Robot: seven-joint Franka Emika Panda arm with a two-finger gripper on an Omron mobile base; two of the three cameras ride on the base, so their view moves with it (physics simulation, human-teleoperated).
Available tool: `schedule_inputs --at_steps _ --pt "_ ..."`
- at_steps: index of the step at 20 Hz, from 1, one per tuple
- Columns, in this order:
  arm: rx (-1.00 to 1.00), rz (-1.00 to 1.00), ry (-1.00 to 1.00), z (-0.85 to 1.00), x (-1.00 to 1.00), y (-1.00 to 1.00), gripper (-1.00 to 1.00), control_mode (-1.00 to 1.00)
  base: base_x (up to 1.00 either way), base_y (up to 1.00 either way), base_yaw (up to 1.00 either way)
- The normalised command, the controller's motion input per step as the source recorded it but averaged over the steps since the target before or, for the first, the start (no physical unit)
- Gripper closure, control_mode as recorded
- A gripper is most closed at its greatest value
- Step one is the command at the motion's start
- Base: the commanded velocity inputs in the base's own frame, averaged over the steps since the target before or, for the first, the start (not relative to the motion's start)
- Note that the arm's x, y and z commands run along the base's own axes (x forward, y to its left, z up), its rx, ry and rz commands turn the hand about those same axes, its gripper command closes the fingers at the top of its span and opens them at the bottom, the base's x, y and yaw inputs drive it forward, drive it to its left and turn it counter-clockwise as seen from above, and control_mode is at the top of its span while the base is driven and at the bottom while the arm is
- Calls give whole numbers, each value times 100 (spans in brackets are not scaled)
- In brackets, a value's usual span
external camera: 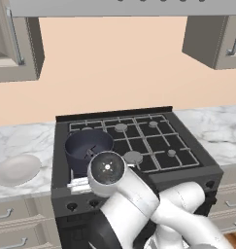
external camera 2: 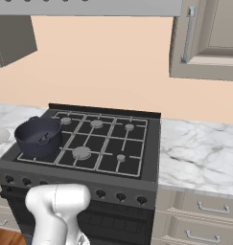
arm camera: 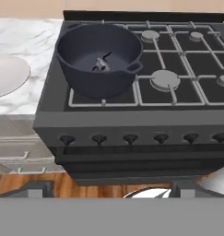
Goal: Retrieve the frozen meat and place it in the pot on a burner. Then turn the burner on.
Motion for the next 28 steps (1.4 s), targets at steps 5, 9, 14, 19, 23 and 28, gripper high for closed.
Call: schedule_inputs --at_steps 5,9,14,19,23,28 --pt "0 2 -27 -30 -34 16 -100 -100 0 0 0" --pt "14 0 -27 -34 -20 3 -100 -100 0 0 0" --pt "7 0 -27 -52 -4 -5 -100 -100 0 0 0" --pt "2 0 -27 -50 0 -10 -100 -100 0 0 0" --pt "5 0 -29 -51 0 -12 -100 -100 0 0 0" --pt "2 0 -24 -48 3 -17 -100 -100 0 0 0"
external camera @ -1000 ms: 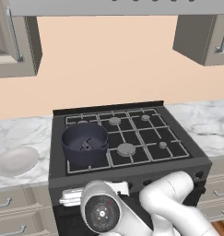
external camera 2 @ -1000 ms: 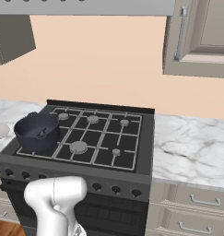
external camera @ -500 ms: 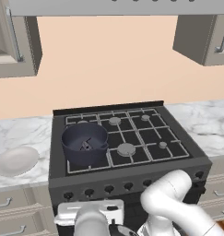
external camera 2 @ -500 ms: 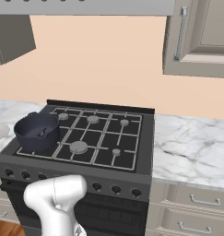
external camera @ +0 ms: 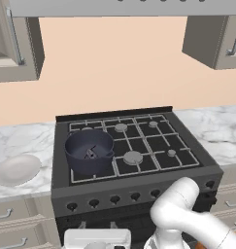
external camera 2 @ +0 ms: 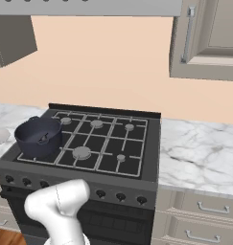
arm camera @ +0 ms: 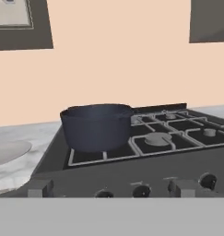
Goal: Retrieve the frozen meat and place it in the pot on a burner. Then turn the burner on.
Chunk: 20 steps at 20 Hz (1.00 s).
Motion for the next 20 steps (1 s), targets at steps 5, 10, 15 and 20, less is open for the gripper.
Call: schedule_inputs --at_steps 5,10,15,20 --pt "0 1 -12 -28 18 -5 -100 -100 0 0 0" --pt "0 1 1 -15 21 0 -100 -100 0 0 0" --pt "0 0 2 -27 41 0 -100 -100 0 0 0" --pt "0 0 -2 -31 32 2 -100 -100 0 0 0"
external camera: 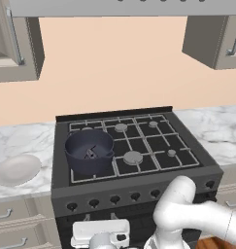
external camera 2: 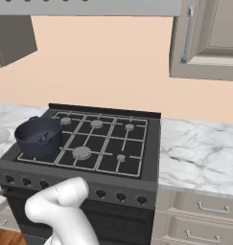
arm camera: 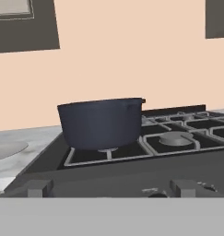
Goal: Retrieve the frozen meat and place it in the pot on a burner. Then turn the burner on.
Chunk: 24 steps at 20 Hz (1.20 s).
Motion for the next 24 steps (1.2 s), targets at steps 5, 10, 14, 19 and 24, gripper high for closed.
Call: schedule_inputs --at_steps 5,10,14,19,24 --pt "2 2 -1 -13 25 13 -100 -100 0 0 0" --pt "0 1 0 -32 23 25 -100 -100 0 0 0" --pt "0 1 0 -34 14 33 -100 -100 0 0 0" --pt "0 0 0 -23 7 31 -100 -100 0 0 0" --pt "0 0 0 -11 1 5 -100 -100 0 0 0"
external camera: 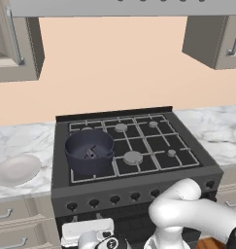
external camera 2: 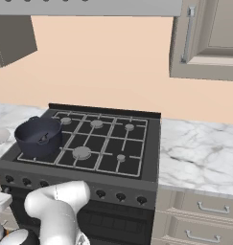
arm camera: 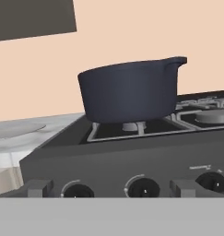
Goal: Retrieve the frozen meat and place it in the pot on a burner. Then turn the burner on.
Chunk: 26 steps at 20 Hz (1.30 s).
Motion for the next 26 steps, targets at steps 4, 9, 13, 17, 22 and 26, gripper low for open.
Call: schedule_inputs --at_steps 4,9,13,17,22,26 --pt "-1 0 0 -6 0 2 -100 -100 0 0 0" --pt "-1 0 0 -16 0 0 -100 -100 0 0 0" --pt "0 0 0 -4 0 0 -100 -100 0 0 0" --pt "0 0 0 0 0 0 -100 -100 0 0 0" --pt "-3 0 0 0 0 8 -100 -100 0 0 0" --pt "-6 0 0 -9 0 3 -100 -100 0 0 0"
